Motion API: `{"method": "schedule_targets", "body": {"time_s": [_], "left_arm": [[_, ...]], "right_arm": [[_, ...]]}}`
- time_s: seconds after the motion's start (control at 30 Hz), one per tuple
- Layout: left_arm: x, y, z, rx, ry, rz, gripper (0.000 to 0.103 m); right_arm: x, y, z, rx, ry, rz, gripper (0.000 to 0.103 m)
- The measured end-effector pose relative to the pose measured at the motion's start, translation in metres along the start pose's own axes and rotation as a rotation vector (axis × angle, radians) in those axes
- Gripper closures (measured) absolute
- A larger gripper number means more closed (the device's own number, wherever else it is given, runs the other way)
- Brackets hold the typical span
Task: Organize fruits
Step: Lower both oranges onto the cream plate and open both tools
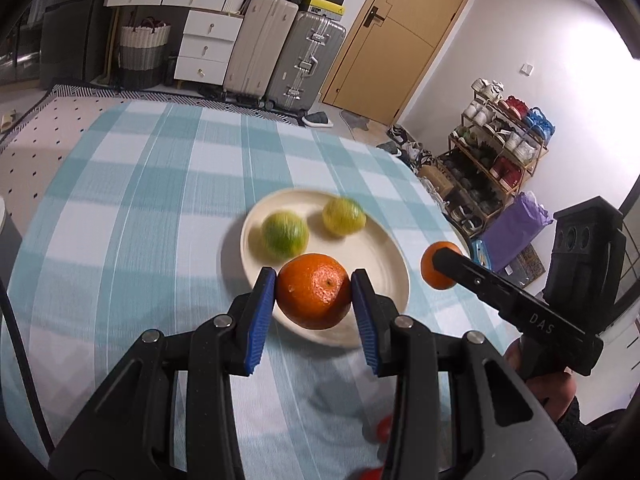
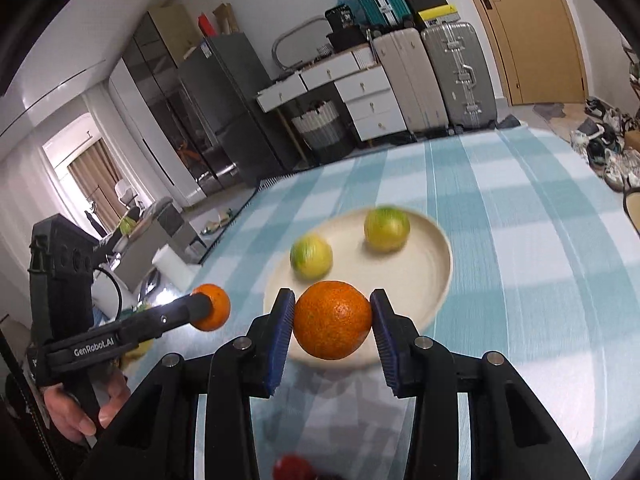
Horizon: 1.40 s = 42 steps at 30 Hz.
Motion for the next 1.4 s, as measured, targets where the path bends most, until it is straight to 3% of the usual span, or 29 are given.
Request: {"method": "schedule_targets", "body": {"time_s": [0.23,0.57,1.0,1.27,1.4], "left_arm": [[0.046,0.004,0.016,-0.017,-0.008,0.004,0.068],[0.069,0.013,0.074,-0.059,-0.083,-0.024,0.067],[0.079,0.008,0.102,-0.068,-0.113,-0.026,0.067],[0.080,0.005,0.112,-0.065,-0.128,-0.037,0.067],[0.083,0.005,0.112,-0.078,-0.124,-0.047,0.067]], "right_arm": [[0.050,-0.001,0.005,-0.002,0.025,-0.030,0.063],[0.098,0.015,0.034,0.032,0.012,0.028,0.063],[0.121,0.031,0.085,0.128,-0.080,0.119,0.063],[0.118,0.033,0.111,0.091,-0.153,0.130,0.062],[0.119,0.031,0.108,0.102,-0.142,0.125,0.048]]}}
Point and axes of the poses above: each gripper's, at about its wrist camera, not at the fingertips, and z roughly the way its jaws point, y to its right, x to its top, the point moved 3 cm from there along z, roughly the way its jaws point, and after that the axes turned 15 degrees about -y, right-handed, at the moved point
